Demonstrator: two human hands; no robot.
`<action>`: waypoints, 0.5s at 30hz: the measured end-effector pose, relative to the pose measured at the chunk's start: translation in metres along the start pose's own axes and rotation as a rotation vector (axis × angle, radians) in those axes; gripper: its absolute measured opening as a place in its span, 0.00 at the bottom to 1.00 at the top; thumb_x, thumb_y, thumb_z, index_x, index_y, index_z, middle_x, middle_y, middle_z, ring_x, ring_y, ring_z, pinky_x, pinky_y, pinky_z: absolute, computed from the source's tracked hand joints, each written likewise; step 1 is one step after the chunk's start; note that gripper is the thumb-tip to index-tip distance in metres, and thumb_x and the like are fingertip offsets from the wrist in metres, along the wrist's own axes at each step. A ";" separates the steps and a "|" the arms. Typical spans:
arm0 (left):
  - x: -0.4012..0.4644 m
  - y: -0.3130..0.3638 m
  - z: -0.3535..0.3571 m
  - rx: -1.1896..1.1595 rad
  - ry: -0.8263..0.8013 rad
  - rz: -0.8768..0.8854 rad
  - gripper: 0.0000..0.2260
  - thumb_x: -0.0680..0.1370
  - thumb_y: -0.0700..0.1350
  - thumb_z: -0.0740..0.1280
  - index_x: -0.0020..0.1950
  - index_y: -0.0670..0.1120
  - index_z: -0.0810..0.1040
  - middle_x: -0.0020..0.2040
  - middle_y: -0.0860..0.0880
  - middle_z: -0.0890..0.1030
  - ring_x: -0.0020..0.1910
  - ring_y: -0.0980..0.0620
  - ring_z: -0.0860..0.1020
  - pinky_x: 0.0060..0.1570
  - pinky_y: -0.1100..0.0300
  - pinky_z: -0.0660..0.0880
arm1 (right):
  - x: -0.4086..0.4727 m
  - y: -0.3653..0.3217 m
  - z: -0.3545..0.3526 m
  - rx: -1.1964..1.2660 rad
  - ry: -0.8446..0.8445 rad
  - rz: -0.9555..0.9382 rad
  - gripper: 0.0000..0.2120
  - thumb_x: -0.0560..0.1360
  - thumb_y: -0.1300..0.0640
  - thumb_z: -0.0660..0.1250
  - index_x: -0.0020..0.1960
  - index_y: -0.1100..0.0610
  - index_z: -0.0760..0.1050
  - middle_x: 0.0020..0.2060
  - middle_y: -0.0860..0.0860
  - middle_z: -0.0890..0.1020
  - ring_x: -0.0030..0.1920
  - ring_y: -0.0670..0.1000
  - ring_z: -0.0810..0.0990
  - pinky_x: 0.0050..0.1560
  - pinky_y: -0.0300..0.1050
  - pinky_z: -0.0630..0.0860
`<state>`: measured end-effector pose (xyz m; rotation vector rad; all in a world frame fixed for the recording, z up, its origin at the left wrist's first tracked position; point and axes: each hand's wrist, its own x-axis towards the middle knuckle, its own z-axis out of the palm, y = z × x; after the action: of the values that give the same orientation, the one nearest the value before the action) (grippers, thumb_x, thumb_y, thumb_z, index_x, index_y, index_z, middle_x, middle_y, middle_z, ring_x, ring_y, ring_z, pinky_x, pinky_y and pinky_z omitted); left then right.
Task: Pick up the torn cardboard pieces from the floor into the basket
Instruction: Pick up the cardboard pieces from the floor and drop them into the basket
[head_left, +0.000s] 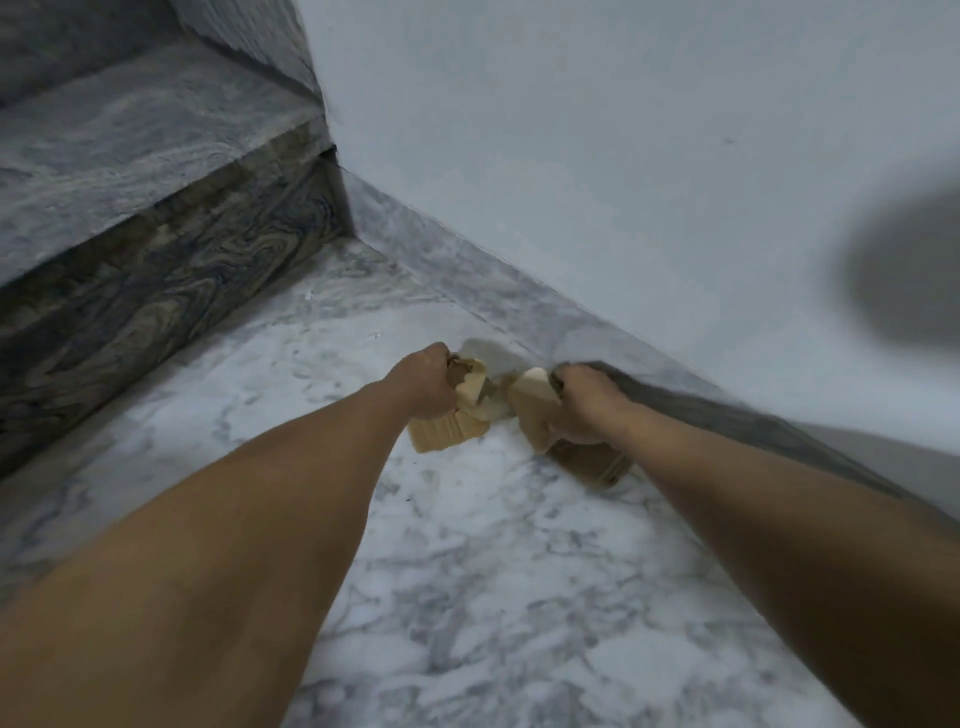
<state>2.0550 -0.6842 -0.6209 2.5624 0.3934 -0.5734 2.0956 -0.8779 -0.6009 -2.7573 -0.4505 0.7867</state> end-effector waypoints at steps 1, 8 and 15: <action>-0.005 0.002 0.001 0.004 -0.023 -0.010 0.19 0.73 0.41 0.71 0.60 0.40 0.70 0.56 0.43 0.74 0.50 0.45 0.73 0.43 0.57 0.68 | -0.003 0.002 -0.004 0.016 -0.011 -0.012 0.21 0.71 0.56 0.73 0.61 0.60 0.75 0.61 0.58 0.79 0.61 0.57 0.78 0.54 0.43 0.73; -0.055 0.046 -0.027 -0.036 -0.055 -0.039 0.19 0.73 0.41 0.72 0.62 0.40 0.73 0.58 0.43 0.75 0.54 0.44 0.74 0.48 0.54 0.73 | -0.049 0.004 -0.073 0.115 0.018 -0.115 0.21 0.69 0.59 0.74 0.60 0.58 0.76 0.51 0.53 0.80 0.47 0.53 0.78 0.36 0.38 0.70; -0.150 0.058 -0.100 0.010 0.060 -0.073 0.17 0.73 0.41 0.72 0.61 0.41 0.76 0.58 0.41 0.78 0.57 0.42 0.76 0.55 0.51 0.75 | -0.125 -0.036 -0.136 0.032 0.040 -0.200 0.23 0.68 0.57 0.76 0.60 0.58 0.73 0.50 0.53 0.77 0.43 0.52 0.76 0.33 0.38 0.67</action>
<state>1.9777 -0.7069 -0.4496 2.5882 0.5083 -0.5269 2.0608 -0.9082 -0.4189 -2.6412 -0.6871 0.6827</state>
